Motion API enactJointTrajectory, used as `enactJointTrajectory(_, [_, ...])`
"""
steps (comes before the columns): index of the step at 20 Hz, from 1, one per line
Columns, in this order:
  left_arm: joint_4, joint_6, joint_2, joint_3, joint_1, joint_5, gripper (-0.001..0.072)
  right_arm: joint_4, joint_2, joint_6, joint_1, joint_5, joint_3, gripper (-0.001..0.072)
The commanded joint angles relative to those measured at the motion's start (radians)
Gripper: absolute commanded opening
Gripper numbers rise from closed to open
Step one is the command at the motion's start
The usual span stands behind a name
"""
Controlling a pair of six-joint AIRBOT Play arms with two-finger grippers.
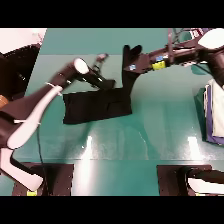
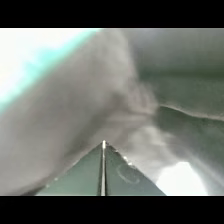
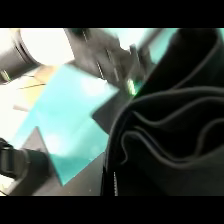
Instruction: Fold the shirts.
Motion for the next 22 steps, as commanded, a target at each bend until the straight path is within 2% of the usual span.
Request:
enactJointTrajectory(1, [0.12,0.003,0.15,0.029,0.192,-0.103,0.0026,0.163,-0.083,-0.103,0.122,-0.111,0.001,0.0018])
enactJointTrajectory(3, [0.175,0.008,0.252,0.029,0.309,-0.113,0.0026,0.217,-0.156,-0.175,0.226,-0.196,0.011,0.0018])
enactJointTrajectory(6, [0.204,0.01,0.363,0.029,0.454,-0.13,0.0026,0.204,-0.313,-0.181,0.36,-0.24,0.133,0.0026])
enactJointTrajectory(7, [0.204,0.01,0.386,0.029,0.489,-0.142,0.0027,0.204,-0.368,-0.195,0.393,-0.24,0.184,0.0176])
enactJointTrajectory(8, [0.204,0.011,0.4,0.029,0.516,-0.153,0.0027,0.204,-0.412,-0.199,0.414,-0.237,0.223,0.0446])
enactJointTrajectory(9, [0.204,0.01,0.407,0.029,0.532,-0.165,0.0027,0.205,-0.454,-0.198,0.425,-0.206,0.264,0.0613])
enactJointTrajectory(10, [0.204,0.01,0.408,0.029,0.543,-0.18,0.0027,0.203,-0.488,-0.198,0.423,-0.146,0.304,0.0608])
enactJointTrajectory(11, [0.205,0.011,0.408,0.028,0.543,-0.196,0.0027,0.176,-0.513,-0.159,0.408,-0.081,0.34,0.0523])
enactJointTrajectory(12, [0.203,0.011,0.408,0.028,0.542,-0.204,0.0027,0.122,-0.522,-0.101,0.387,-0.031,0.357,0.0393])
enactJointTrajectory(16, [0.193,0.011,0.409,0.028,0.543,-0.231,0.0027,-0.007,-0.463,-0.065,0.238,0.066,0.239,0.0381])
enactJointTrajectory(22, [0.182,0.011,0.408,0.028,0.542,-0.242,0.0026,-0.004,-0.222,-0.043,-0.096,-0.055,-0.259,0.0378])
